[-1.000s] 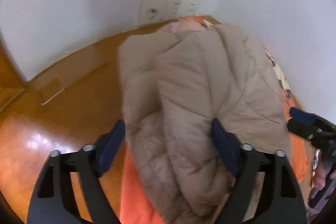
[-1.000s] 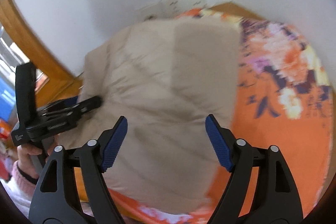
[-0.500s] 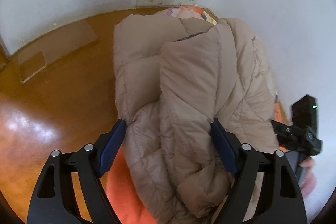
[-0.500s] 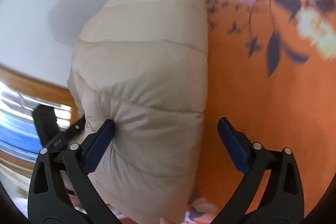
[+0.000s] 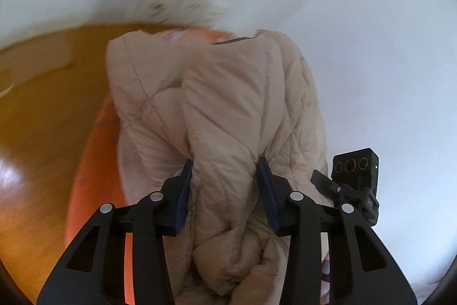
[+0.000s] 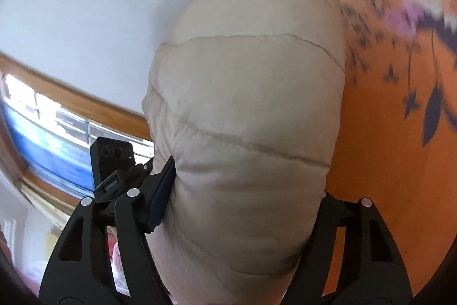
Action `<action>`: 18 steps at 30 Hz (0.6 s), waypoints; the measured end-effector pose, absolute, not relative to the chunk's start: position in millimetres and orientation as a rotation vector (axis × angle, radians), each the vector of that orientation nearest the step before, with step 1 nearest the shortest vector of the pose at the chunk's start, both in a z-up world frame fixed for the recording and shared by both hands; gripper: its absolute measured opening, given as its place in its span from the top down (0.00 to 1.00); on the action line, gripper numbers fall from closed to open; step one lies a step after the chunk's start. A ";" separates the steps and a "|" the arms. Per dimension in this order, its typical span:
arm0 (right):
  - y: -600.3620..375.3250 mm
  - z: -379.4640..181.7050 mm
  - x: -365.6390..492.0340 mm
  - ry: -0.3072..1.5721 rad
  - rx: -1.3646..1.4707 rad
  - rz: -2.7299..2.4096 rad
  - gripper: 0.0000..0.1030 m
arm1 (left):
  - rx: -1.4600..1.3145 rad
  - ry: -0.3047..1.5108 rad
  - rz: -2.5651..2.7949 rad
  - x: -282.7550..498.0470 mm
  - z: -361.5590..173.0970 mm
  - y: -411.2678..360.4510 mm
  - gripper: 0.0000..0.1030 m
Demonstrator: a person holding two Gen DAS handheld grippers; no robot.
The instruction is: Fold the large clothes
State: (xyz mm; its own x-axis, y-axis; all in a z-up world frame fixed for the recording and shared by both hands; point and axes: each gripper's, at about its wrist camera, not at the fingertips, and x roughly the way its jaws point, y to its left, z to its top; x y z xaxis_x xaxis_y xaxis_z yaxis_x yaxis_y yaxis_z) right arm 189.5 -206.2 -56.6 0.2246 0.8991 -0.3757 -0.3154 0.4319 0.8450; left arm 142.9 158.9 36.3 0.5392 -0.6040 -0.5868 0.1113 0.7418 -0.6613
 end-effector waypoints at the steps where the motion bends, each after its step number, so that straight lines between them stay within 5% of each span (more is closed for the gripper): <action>1: -213.7 -45.7 188.7 0.977 0.703 0.945 0.34 | -0.586 0.888 -0.474 145.5 47.5 148.2 0.59; 9: -294.3 9.1 180.0 0.837 0.625 0.821 0.34 | -0.502 0.812 -0.603 174.2 89.4 69.0 0.60; 18: -351.0 -61.3 178.9 0.979 0.627 0.546 0.31 | -0.384 1.022 -0.529 198.3 22.5 4.3 0.60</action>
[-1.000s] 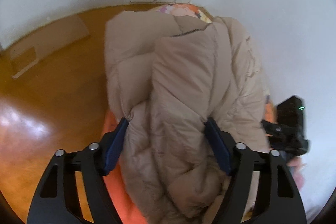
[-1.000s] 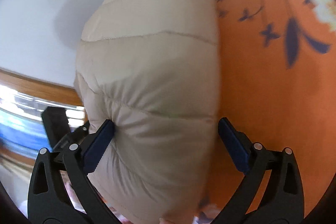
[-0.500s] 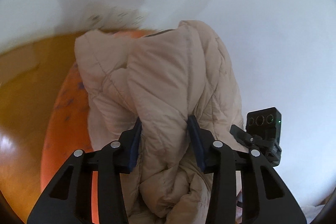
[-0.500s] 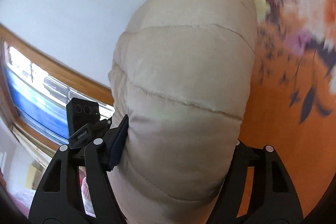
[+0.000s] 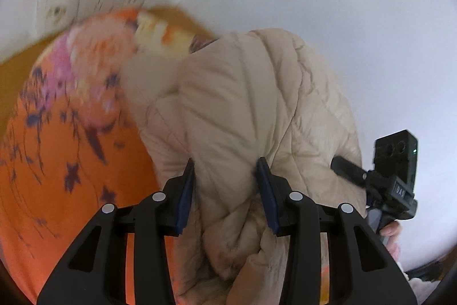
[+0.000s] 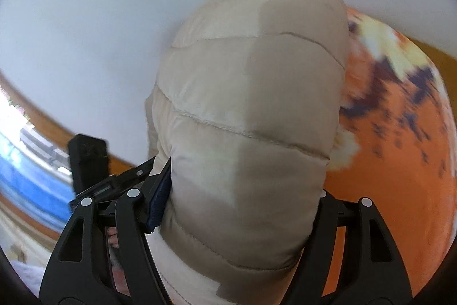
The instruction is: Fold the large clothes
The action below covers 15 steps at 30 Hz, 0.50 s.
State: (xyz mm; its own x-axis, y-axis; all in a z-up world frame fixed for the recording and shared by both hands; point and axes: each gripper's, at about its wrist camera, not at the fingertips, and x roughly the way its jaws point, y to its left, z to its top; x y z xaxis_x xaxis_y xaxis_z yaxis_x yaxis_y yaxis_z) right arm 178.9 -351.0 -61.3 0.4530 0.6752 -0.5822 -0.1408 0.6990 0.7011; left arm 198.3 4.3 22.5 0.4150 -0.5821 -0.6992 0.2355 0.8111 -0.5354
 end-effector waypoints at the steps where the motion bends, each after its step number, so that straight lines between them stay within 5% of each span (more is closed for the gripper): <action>1: -355.1 -70.8 180.6 1.010 0.634 0.527 0.30 | -0.391 1.054 -0.511 199.3 11.2 3.0 0.60; 15: -364.6 -84.1 192.7 1.060 0.385 0.429 0.35 | -0.229 1.090 -0.325 183.3 -14.0 5.5 0.54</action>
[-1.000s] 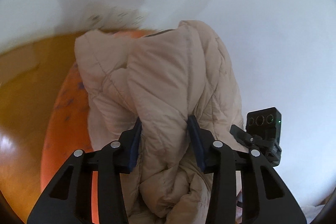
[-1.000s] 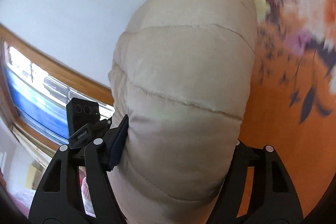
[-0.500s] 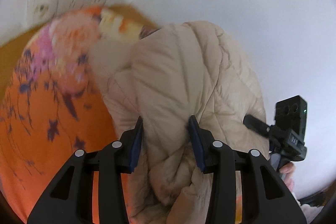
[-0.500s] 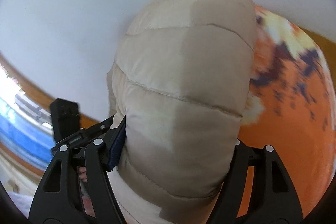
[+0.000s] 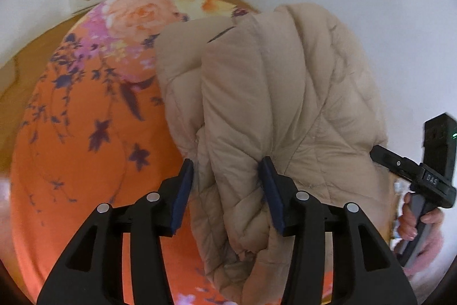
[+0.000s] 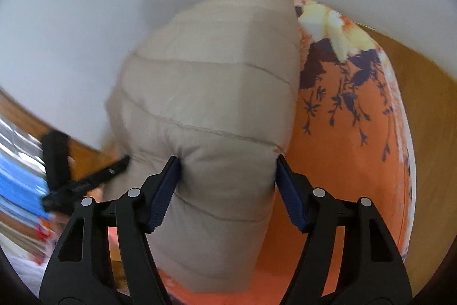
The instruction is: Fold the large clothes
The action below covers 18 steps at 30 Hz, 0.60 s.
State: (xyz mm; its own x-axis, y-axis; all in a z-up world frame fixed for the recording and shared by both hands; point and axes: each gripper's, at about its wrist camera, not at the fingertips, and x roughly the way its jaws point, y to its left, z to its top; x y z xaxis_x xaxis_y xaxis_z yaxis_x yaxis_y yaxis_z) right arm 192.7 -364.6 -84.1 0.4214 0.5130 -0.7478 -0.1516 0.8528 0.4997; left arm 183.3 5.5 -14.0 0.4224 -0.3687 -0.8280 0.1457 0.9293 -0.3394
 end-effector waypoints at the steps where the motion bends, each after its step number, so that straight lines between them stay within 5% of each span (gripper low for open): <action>1: -357.0 -86.7 195.9 1.063 0.354 0.429 0.34 | -0.217 1.096 -0.295 184.9 -19.0 7.5 0.54; 14: -390.5 -108.3 201.7 1.051 0.388 0.369 0.22 | -0.159 1.061 -0.176 182.0 -19.3 15.8 0.36; 18: -403.2 -96.8 176.9 1.024 0.374 0.307 0.14 | -0.118 1.023 -0.165 160.3 0.6 16.4 0.20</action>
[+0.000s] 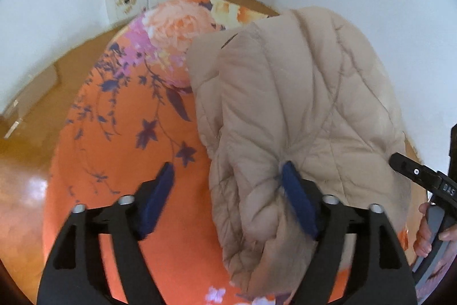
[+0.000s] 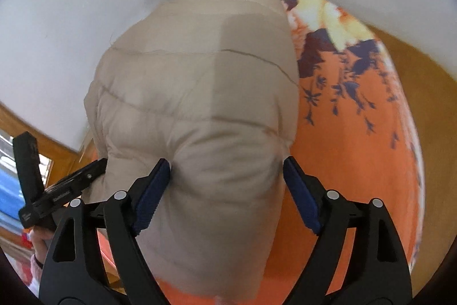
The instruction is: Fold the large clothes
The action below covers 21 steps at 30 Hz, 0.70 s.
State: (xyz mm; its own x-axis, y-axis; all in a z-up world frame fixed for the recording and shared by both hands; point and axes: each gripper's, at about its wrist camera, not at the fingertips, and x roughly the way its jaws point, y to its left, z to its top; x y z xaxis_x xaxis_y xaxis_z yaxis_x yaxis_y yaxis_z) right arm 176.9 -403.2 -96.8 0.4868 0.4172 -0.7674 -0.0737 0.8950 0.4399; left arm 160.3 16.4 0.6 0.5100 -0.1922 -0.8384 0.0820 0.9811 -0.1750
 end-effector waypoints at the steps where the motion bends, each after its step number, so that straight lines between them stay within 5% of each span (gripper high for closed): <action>1: -403.8 -93.6 168.4 1.017 0.363 0.298 0.13 | -0.112 1.012 -0.168 156.4 4.5 15.8 0.17; 6: -411.7 -76.1 130.2 0.989 0.315 0.248 0.05 | -0.076 0.969 -0.192 127.1 29.3 12.7 0.05; 21: -341.6 -53.8 59.1 1.000 0.223 0.147 0.05 | 0.012 1.005 -0.189 65.4 37.0 -15.8 0.05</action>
State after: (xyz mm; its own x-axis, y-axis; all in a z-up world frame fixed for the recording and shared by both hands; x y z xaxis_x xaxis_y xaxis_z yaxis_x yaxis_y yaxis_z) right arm 59.1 -341.6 -53.8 0.5331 0.2242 -0.8158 -0.0203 0.9674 0.2526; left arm 65.4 -15.8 37.0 0.5214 -0.1523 -0.8396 0.1630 0.9836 -0.0772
